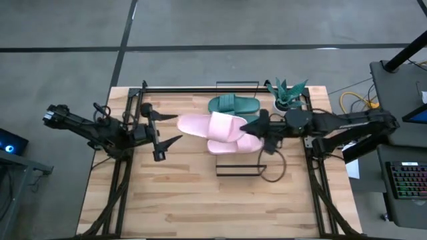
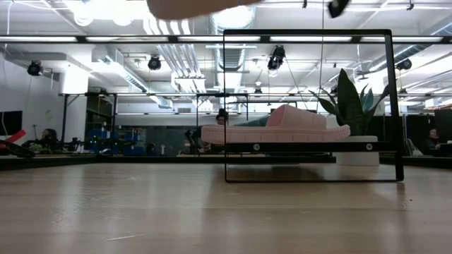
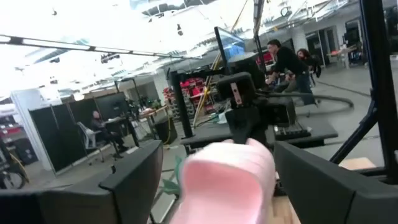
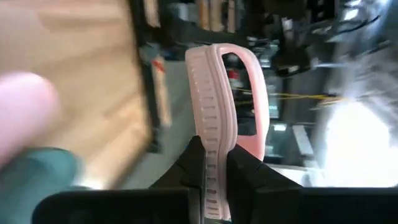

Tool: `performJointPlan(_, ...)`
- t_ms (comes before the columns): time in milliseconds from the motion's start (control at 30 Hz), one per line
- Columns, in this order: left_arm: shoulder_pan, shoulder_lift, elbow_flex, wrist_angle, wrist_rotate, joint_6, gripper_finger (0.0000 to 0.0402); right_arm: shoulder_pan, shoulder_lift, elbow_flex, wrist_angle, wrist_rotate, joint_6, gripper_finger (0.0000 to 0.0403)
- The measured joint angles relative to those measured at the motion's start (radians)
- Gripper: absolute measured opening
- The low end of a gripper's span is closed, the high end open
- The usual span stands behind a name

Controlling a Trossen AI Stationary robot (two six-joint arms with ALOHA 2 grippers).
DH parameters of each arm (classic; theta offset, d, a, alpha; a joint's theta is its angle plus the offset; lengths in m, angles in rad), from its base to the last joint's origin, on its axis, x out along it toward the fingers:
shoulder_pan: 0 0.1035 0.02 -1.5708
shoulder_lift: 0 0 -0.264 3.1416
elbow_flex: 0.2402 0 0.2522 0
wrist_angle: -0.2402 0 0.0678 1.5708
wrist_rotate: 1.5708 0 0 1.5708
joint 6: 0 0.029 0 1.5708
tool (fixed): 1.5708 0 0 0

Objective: Pick and place slides into the shelf
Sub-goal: Put the pink slide on the shelf

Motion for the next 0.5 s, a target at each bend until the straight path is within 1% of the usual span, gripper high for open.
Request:
performJointPlan(67,0.000,-0.011,-0.011,0.004,-0.001,0.012,0.0290,-0.016,-0.040,-0.002,-0.091,-0.050,0.097,0.0024)
performJointPlan(167,0.000,-0.022,-0.026,0.001,-0.011,0.034,0.0290,-0.038,-0.096,-0.026,-0.156,-0.094,0.196,0.0024)
performJointPlan(400,0.000,-0.002,-0.028,-0.002,-0.048,0.088,0.0290,-0.087,-0.221,-0.167,-0.157,-0.104,0.327,0.0024)
performJointPlan(500,0.002,0.011,-0.028,-0.001,-0.092,0.112,0.0290,-0.091,-0.271,-0.235,-0.158,-0.165,0.366,0.0024)
